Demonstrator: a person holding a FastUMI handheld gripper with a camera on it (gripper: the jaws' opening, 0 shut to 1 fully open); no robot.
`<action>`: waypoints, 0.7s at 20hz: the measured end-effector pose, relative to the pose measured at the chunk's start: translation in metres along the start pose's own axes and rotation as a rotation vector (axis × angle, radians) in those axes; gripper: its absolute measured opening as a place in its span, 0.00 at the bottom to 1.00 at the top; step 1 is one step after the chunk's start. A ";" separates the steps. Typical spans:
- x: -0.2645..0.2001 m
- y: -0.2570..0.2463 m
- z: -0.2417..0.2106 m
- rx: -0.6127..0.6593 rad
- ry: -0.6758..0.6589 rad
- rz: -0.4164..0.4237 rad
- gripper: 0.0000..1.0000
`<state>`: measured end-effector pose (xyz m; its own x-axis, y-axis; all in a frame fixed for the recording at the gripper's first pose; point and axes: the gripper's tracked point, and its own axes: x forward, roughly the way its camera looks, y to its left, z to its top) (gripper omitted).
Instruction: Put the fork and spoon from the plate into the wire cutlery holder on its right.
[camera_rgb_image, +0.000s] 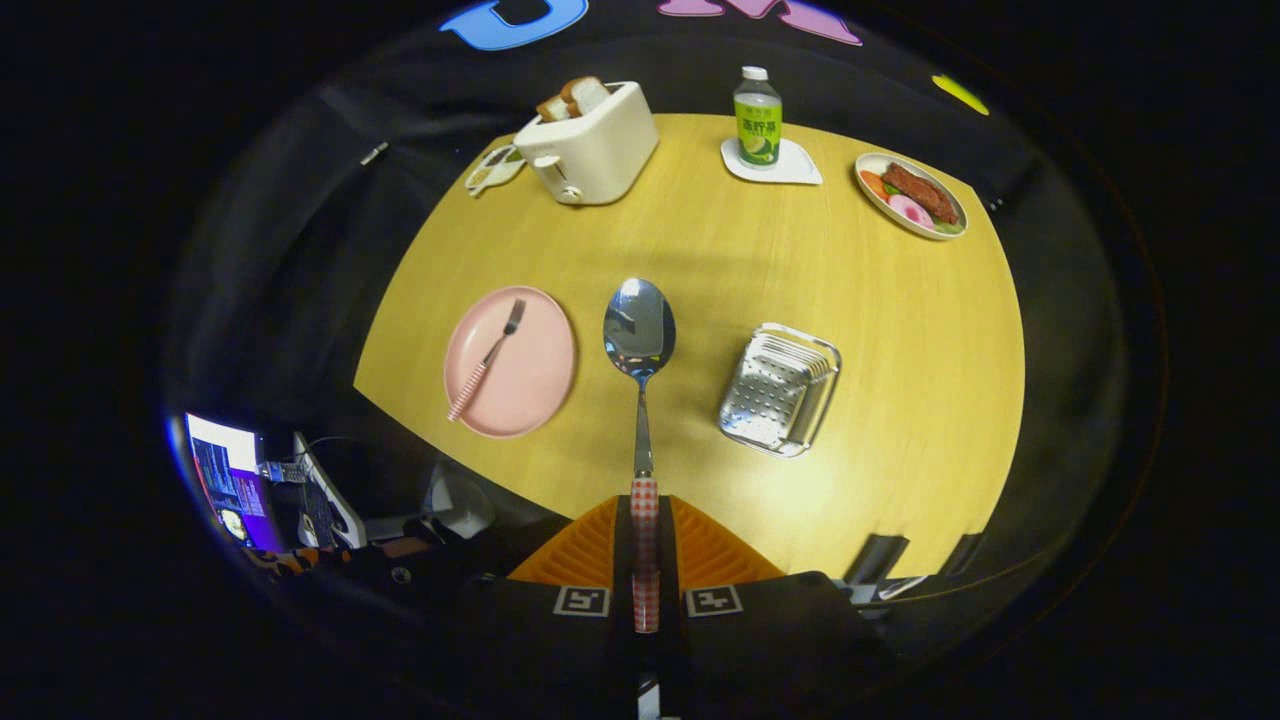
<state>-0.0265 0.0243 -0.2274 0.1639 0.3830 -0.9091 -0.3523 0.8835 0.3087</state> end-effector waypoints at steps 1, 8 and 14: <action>-0.002 -0.011 -0.008 0.003 0.051 -0.014 0.13; 0.010 -0.058 -0.028 -0.028 0.379 -0.073 0.13; 0.033 -0.070 -0.009 -0.004 0.546 -0.110 0.13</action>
<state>-0.0048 -0.0276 -0.2818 -0.3008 0.0925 -0.9492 -0.3636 0.9090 0.2038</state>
